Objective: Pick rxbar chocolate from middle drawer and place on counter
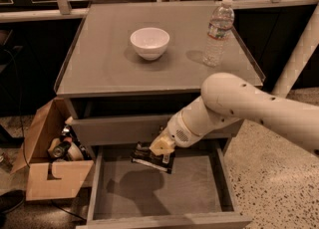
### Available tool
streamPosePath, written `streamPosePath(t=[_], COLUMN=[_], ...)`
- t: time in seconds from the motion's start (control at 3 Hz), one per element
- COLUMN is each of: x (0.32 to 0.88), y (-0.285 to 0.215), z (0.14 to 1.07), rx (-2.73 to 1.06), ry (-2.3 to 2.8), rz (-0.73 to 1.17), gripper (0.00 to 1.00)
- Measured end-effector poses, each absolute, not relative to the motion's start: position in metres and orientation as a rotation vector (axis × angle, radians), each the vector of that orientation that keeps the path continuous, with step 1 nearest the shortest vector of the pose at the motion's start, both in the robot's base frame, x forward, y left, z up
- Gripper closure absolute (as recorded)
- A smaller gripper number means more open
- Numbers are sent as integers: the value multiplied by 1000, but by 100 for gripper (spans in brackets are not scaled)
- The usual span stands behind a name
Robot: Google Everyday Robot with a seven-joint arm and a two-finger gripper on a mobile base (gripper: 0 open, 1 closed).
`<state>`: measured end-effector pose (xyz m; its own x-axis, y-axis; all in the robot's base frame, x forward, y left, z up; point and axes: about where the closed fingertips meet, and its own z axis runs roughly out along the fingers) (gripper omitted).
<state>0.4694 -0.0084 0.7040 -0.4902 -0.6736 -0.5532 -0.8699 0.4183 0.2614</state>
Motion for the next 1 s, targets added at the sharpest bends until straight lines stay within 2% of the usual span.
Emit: streamPosePath(t=[0.33, 1.0], x=[501, 512], y=[-23, -21], z=[779, 807], rx=[-1264, -1271], ry=[2257, 2220], rz=[581, 562], gripper=[100, 100])
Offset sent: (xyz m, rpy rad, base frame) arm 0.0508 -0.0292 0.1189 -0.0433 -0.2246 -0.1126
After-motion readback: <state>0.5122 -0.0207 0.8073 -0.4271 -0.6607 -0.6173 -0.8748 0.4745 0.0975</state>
